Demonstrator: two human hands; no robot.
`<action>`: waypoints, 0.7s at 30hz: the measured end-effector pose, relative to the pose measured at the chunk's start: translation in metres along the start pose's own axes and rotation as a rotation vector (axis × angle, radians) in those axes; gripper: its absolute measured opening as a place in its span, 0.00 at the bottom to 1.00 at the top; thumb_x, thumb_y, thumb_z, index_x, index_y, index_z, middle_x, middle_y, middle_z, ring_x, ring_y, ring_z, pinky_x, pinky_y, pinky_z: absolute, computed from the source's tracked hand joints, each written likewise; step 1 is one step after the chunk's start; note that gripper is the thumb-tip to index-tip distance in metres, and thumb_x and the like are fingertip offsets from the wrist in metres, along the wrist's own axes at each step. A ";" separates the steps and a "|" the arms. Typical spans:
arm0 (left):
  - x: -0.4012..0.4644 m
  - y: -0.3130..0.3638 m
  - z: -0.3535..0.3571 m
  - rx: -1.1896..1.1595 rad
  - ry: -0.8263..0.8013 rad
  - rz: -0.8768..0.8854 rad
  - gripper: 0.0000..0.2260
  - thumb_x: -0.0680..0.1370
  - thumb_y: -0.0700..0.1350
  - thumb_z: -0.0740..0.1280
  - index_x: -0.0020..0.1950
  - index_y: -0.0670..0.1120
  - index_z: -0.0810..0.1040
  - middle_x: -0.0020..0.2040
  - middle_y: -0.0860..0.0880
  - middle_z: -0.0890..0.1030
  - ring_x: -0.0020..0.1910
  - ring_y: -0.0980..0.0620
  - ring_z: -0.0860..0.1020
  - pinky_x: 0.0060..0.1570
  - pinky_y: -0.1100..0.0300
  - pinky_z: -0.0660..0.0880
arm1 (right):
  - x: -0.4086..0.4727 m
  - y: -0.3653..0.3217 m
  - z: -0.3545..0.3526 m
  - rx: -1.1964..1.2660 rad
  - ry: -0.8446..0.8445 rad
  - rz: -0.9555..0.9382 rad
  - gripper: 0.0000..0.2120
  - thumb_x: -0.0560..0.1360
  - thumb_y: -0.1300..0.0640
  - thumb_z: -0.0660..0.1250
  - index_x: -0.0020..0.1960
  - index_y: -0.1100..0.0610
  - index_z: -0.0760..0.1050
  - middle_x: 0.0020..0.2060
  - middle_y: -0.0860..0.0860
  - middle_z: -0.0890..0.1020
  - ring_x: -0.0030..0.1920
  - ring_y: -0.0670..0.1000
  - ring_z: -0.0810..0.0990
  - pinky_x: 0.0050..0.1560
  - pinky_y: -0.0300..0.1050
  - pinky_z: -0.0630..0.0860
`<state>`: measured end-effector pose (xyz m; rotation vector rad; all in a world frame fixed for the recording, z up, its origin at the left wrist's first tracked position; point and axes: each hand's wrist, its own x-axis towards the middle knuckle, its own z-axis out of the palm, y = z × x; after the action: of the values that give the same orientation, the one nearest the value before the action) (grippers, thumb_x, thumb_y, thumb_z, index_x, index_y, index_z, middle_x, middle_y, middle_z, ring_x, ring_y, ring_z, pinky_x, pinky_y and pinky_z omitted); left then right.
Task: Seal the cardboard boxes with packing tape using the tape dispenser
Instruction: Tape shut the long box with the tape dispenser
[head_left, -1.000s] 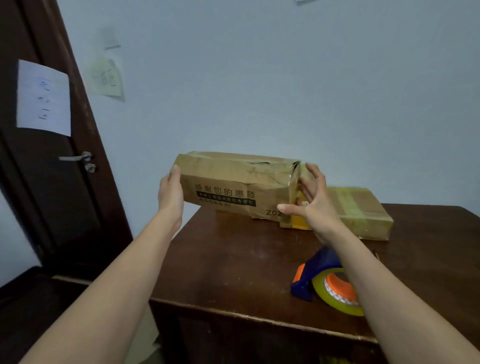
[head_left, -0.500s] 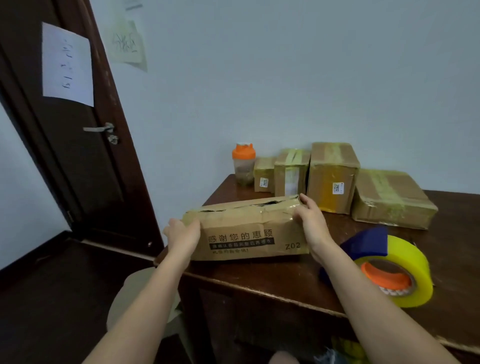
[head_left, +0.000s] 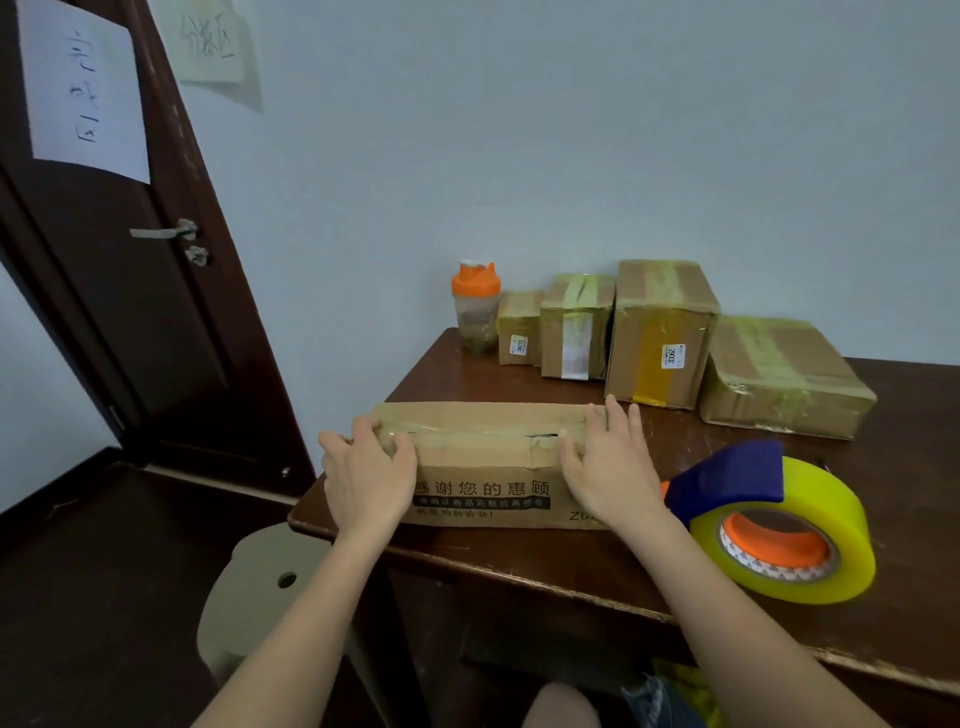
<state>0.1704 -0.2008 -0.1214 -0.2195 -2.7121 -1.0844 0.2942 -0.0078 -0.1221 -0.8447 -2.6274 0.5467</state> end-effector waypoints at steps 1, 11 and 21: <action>-0.001 0.001 0.000 0.047 0.000 0.004 0.19 0.80 0.56 0.57 0.66 0.47 0.68 0.57 0.45 0.64 0.52 0.44 0.70 0.52 0.46 0.74 | -0.001 0.000 -0.001 -0.108 0.009 -0.024 0.29 0.82 0.45 0.48 0.78 0.60 0.54 0.78 0.58 0.52 0.78 0.59 0.45 0.76 0.55 0.48; 0.020 0.017 -0.004 0.275 -0.111 0.022 0.20 0.82 0.53 0.54 0.65 0.39 0.65 0.63 0.42 0.66 0.47 0.44 0.72 0.43 0.50 0.71 | 0.014 -0.012 -0.011 0.027 -0.005 0.055 0.15 0.82 0.56 0.54 0.64 0.63 0.65 0.61 0.61 0.73 0.58 0.59 0.75 0.54 0.53 0.75; 0.039 0.021 -0.006 0.291 -0.306 -0.136 0.30 0.83 0.61 0.44 0.70 0.41 0.71 0.69 0.41 0.73 0.66 0.40 0.72 0.60 0.48 0.70 | 0.037 0.001 -0.010 0.329 -0.176 0.240 0.28 0.84 0.45 0.45 0.78 0.60 0.50 0.73 0.59 0.65 0.72 0.60 0.65 0.67 0.53 0.64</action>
<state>0.1381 -0.1875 -0.0935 -0.1663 -3.1563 -0.7214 0.2704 0.0174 -0.1072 -1.0469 -2.4958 1.1281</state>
